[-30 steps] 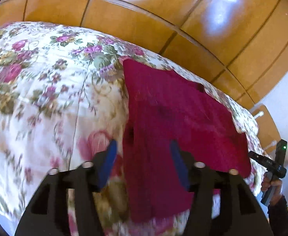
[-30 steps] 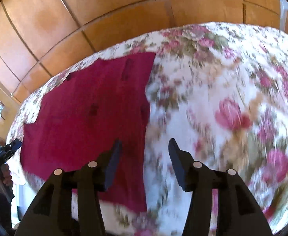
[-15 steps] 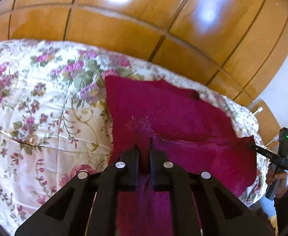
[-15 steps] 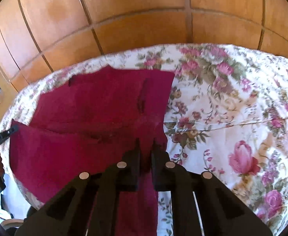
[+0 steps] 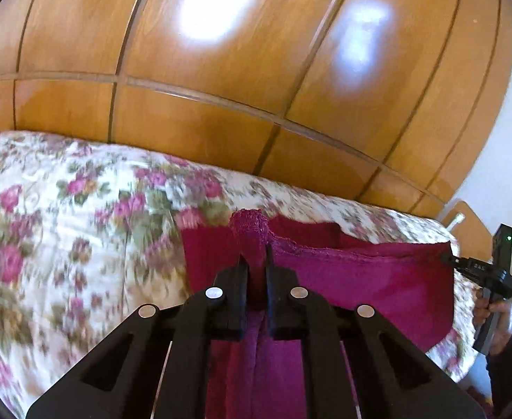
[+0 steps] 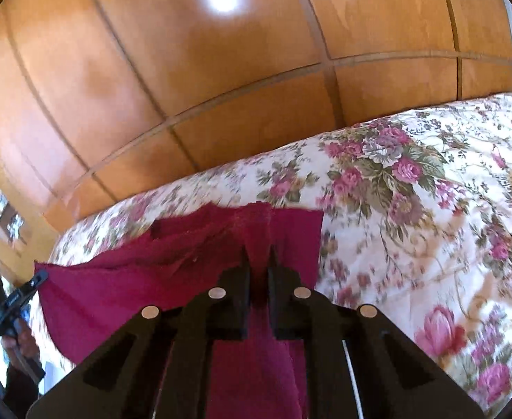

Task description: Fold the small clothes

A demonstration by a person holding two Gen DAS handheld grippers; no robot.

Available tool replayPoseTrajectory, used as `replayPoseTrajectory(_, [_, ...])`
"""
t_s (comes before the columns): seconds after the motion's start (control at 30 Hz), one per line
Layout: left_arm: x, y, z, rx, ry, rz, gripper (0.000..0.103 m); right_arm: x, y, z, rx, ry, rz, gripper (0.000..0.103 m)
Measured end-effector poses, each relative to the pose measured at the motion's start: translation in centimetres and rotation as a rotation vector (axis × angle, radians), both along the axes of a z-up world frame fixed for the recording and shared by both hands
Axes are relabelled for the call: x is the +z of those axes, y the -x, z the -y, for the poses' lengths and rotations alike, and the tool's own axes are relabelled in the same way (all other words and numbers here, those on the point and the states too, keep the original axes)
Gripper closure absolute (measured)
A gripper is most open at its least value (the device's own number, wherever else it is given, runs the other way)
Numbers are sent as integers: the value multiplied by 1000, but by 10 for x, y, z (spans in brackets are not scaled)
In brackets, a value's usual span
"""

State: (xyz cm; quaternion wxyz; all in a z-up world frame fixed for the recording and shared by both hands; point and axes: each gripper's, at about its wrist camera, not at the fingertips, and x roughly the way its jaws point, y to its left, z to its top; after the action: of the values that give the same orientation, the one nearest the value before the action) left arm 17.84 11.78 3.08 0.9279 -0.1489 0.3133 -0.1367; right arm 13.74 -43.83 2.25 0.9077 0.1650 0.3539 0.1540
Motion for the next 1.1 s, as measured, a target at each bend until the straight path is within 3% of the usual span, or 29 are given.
replayPoseTrajectory(0.2, [-11,-76,6,69,-65,-69,96,-8,-76,-7,-96,-6,-56,99])
replayPoseTrajectory(0.4, [-55,-131,4,153,-94,-204,96,-47,-125,0,-182,-12,-167,101])
replayPoseTrajectory(0.5, [-73,-139,10,148,-135,-241,96,-64,-126,-2,-147,-10,-192,91])
replayPoseTrajectory(0.53, [-76,-138,11,141,-139,-239,96,-64,-121,-3,-130,-10,-182,73])
replayPoseTrajectory(0.57, [-77,-137,11,138,-141,-238,96,-63,-118,-4,-122,-11,-169,69])
replayPoseTrajectory(0.73, [-76,-134,5,130,-107,-248,96,-55,-115,-15,-57,17,-134,68])
replayPoseTrajectory(0.83, [-71,-131,7,124,-109,-235,96,-62,-130,-31,-22,48,-162,68])
replayPoseTrajectory(0.9, [-66,-130,9,119,-112,-222,96,-75,-142,-45,30,78,-235,73])
replayPoseTrajectory(0.93, [-63,-130,11,117,-121,-212,96,-78,-145,-51,38,106,-248,96])
replayPoseTrajectory(1.0, [-57,-128,11,113,-133,-190,96,-75,-144,-58,48,152,-221,97])
replayPoseTrajectory(1.1, [-52,-128,8,122,-123,-172,96,-50,-133,-47,-30,101,-119,97])
